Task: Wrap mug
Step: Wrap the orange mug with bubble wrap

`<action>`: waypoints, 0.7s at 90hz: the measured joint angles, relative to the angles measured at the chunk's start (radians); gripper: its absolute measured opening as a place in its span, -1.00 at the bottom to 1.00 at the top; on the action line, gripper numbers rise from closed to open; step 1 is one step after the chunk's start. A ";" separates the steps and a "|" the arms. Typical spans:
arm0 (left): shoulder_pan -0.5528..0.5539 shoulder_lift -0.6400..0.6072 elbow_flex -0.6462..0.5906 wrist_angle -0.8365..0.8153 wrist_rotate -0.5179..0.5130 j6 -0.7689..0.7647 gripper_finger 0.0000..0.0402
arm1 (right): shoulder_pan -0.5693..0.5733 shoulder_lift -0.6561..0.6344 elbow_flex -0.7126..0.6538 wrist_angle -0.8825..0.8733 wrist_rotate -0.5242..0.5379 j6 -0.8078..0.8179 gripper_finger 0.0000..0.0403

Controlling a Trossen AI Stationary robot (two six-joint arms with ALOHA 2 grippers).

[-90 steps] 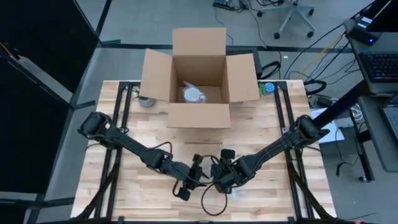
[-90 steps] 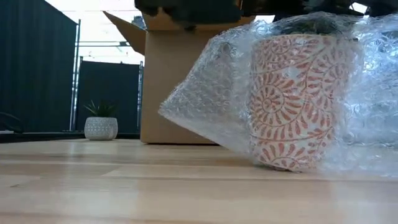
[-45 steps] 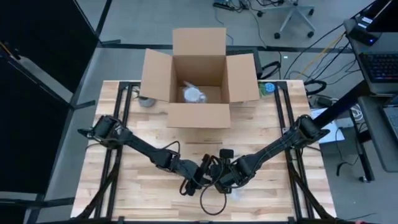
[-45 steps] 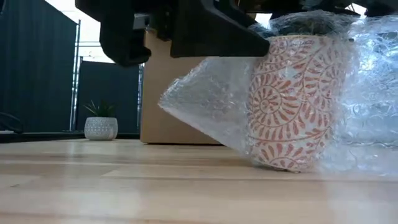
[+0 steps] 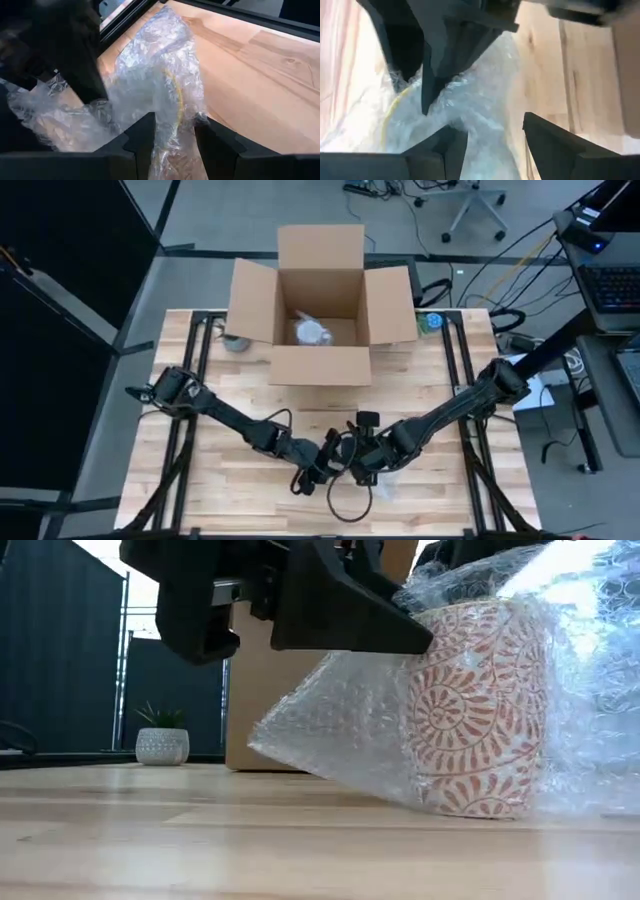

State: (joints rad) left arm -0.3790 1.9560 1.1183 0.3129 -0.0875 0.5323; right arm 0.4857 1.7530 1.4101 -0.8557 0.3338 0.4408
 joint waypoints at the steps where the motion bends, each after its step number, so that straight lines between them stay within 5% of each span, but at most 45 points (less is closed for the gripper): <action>1: 0.000 0.000 0.000 0.000 0.000 0.000 -0.38 | 0.000 -0.005 0.000 -0.005 -0.003 0.000 -0.12; 30: 0.000 0.001 -0.002 0.000 -0.002 -0.002 -0.38 | 0.069 -0.105 0.003 0.023 -0.126 -0.002 -0.12; 48: -0.001 0.001 -0.002 0.000 -0.003 -0.002 -0.38 | 0.094 -0.046 0.003 0.148 0.087 -0.102 -0.12; 63: -0.001 0.001 -0.003 0.000 -0.004 -0.003 -0.38 | 0.070 0.035 0.005 0.103 -0.055 -0.078 -0.12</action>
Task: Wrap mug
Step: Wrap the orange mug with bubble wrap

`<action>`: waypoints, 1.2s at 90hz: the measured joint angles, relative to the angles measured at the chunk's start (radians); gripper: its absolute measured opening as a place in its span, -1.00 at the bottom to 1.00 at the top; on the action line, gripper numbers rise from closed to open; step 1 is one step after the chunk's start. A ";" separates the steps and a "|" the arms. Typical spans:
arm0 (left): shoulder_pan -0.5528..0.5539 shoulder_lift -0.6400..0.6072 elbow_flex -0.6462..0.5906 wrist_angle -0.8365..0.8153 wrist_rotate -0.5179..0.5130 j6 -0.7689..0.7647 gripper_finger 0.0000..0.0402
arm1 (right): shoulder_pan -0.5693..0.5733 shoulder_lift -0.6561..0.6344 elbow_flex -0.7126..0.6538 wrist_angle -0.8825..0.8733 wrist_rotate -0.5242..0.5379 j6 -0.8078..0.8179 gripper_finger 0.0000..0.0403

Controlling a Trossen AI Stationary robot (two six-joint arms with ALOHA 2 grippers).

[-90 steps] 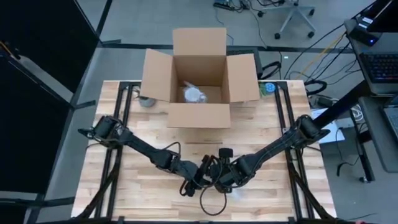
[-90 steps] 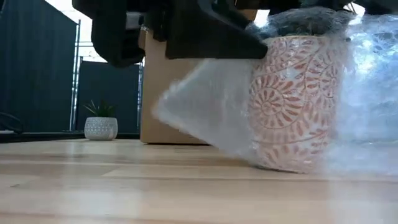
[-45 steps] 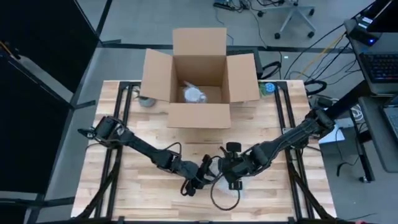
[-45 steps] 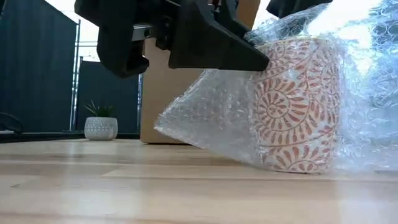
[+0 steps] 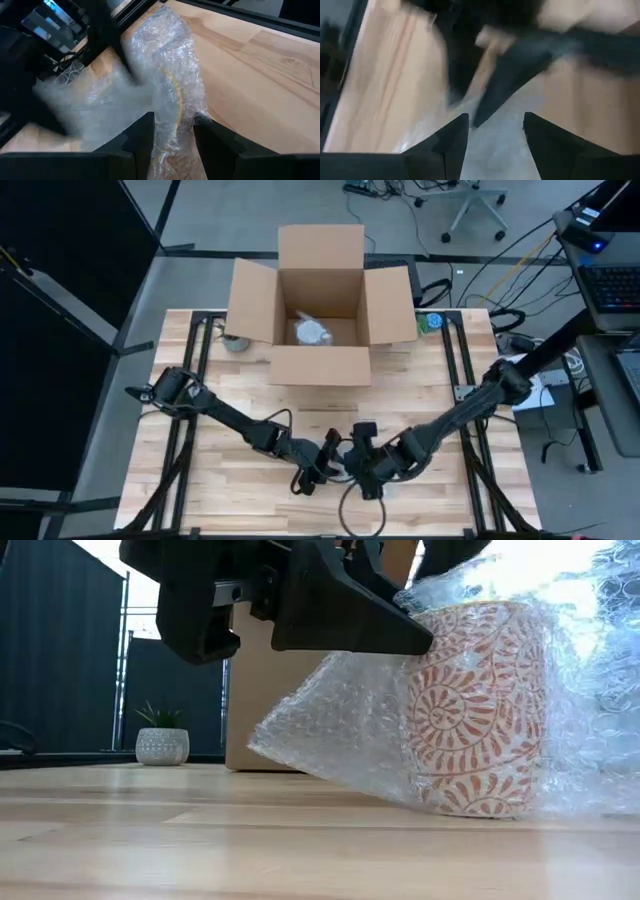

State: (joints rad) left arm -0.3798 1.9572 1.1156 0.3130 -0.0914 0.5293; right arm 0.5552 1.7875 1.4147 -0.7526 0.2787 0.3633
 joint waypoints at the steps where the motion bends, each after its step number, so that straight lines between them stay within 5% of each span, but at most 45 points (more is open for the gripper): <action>1: 0.000 0.000 0.000 0.000 0.000 0.000 -0.38 | 0.000 0.005 0.000 -0.005 -0.015 0.003 -0.12; 11: 0.000 0.001 0.000 0.003 0.002 0.000 -0.38 | 0.000 0.017 0.000 -0.015 -0.106 0.037 -0.14; 53: 0.008 0.000 -0.001 0.000 -0.004 -0.025 -0.38 | 0.013 -0.049 0.000 -0.023 -0.136 0.071 -0.22; 108: 0.008 0.002 -0.001 0.029 -0.003 -0.025 -0.38 | 0.002 0.189 -0.016 0.046 -0.096 0.052 -0.22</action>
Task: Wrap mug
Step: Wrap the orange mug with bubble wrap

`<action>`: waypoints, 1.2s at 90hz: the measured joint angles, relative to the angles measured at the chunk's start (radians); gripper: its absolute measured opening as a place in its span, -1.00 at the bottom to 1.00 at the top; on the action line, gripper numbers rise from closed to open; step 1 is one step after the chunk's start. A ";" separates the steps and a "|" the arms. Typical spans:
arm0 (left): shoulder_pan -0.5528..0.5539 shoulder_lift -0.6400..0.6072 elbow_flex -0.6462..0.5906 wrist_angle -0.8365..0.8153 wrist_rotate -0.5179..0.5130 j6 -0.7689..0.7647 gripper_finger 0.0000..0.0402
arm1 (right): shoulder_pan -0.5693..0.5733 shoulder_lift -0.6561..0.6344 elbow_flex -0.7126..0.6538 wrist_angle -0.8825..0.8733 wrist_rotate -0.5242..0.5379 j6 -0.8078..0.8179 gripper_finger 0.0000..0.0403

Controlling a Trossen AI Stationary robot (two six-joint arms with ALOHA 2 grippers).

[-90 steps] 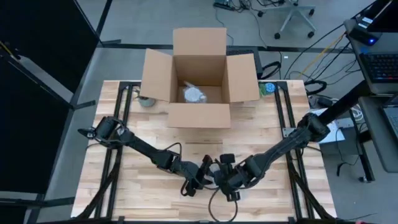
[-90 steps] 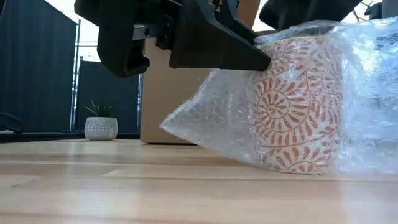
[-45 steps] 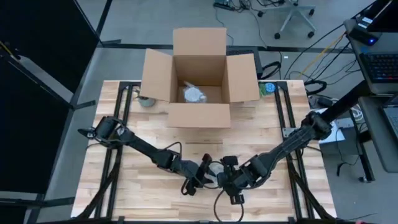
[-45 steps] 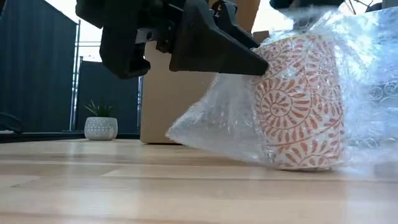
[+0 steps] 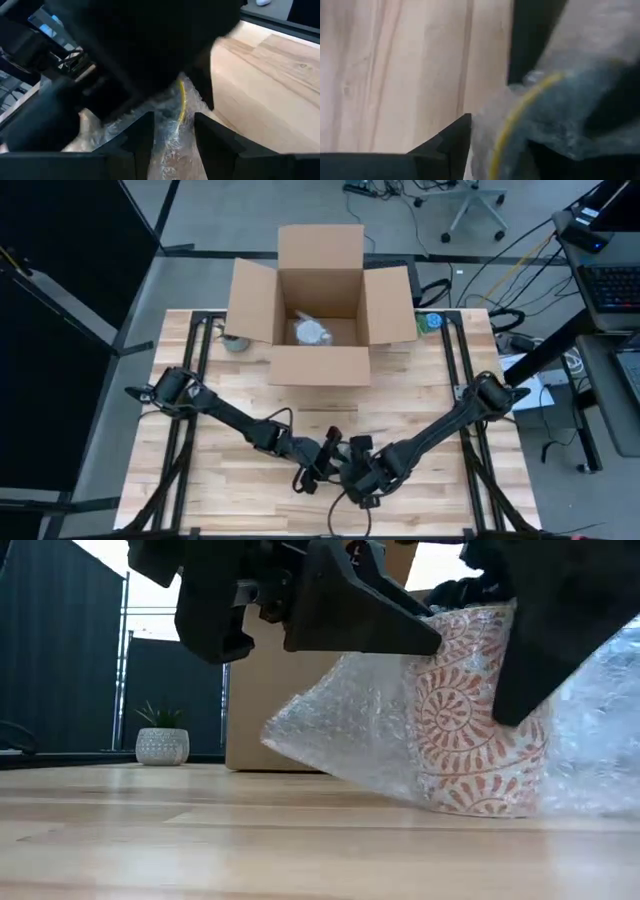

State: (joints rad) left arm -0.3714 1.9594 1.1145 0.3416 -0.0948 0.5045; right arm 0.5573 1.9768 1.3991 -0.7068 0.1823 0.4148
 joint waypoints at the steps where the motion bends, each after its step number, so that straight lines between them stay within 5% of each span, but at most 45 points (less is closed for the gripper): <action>1: 0.000 0.000 0.000 0.000 0.000 0.000 -0.38 | 0.000 0.000 0.000 0.000 -0.001 -0.002 -0.22; 61: -0.001 -0.001 0.000 -0.012 0.000 -0.002 -0.38 | 0.010 -0.252 0.036 -0.107 -0.030 0.027 -0.22; 87: -0.001 -0.001 0.000 -0.014 0.000 -0.002 -0.38 | -0.022 -0.262 0.007 -0.135 0.211 0.007 -0.22; 108: -0.001 0.000 0.000 -0.015 0.001 -0.002 -0.38 | -0.069 -0.213 -0.030 -0.131 0.062 0.012 -0.22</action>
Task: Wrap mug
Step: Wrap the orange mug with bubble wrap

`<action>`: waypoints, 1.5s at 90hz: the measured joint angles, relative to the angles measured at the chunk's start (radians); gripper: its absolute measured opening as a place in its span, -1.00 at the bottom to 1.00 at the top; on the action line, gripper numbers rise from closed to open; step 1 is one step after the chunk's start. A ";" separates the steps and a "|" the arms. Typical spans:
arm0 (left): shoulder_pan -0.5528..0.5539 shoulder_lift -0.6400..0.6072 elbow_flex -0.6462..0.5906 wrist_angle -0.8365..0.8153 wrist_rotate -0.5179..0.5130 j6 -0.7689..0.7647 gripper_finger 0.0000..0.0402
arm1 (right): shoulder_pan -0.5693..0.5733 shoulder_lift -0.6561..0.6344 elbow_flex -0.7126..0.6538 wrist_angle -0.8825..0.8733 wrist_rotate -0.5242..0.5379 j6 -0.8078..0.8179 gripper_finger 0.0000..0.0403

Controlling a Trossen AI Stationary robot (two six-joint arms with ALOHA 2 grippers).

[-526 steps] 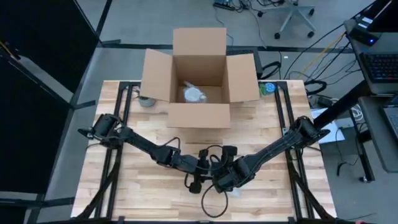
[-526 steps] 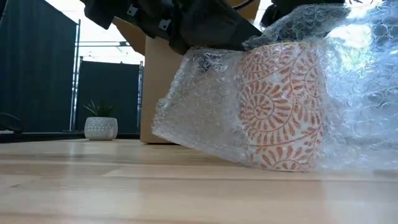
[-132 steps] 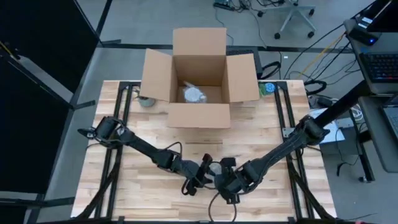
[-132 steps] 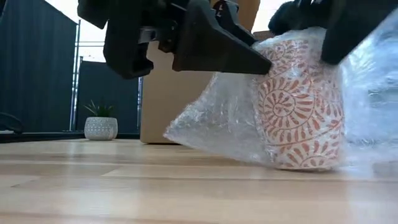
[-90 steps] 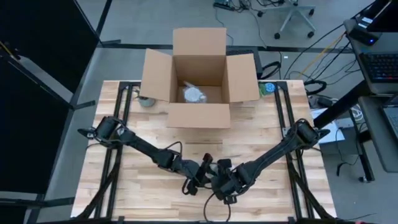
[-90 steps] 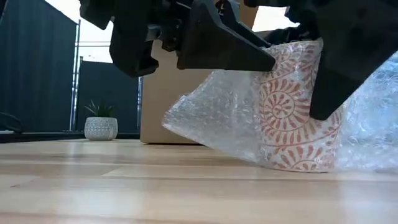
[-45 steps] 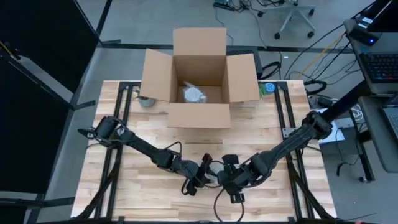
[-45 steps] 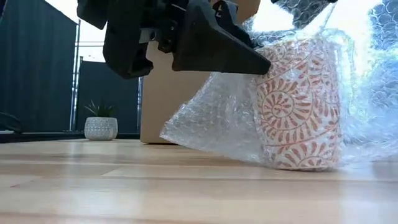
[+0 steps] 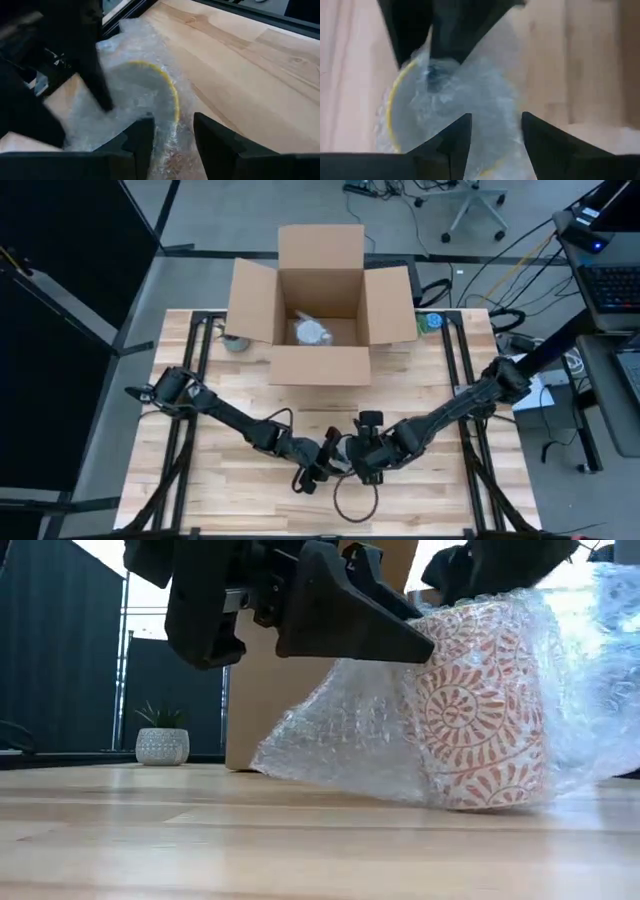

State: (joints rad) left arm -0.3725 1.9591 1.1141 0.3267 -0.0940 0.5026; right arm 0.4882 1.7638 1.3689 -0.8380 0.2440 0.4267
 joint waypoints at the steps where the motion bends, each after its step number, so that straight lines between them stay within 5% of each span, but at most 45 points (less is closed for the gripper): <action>1: 0.000 0.000 0.000 0.000 0.000 0.000 -0.38 | 0.000 0.000 0.000 0.001 -0.007 0.001 -0.22; 48: 0.000 0.002 0.000 -0.005 0.003 0.000 -0.38 | 0.061 0.002 -0.002 0.118 0.032 -0.132 -0.22; 75: -0.014 -0.035 0.002 -0.022 -0.050 0.001 -0.38 | 0.037 0.096 0.002 0.091 -0.080 -0.060 -0.23; 135: -0.012 -0.053 -0.002 -0.036 -0.044 -0.032 -0.38 | -0.030 0.188 0.002 0.166 -0.115 -0.055 -0.71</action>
State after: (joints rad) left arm -0.3847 1.9060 1.1126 0.2909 -0.1379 0.4709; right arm 0.4583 1.9518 1.3704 -0.6720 0.1295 0.3714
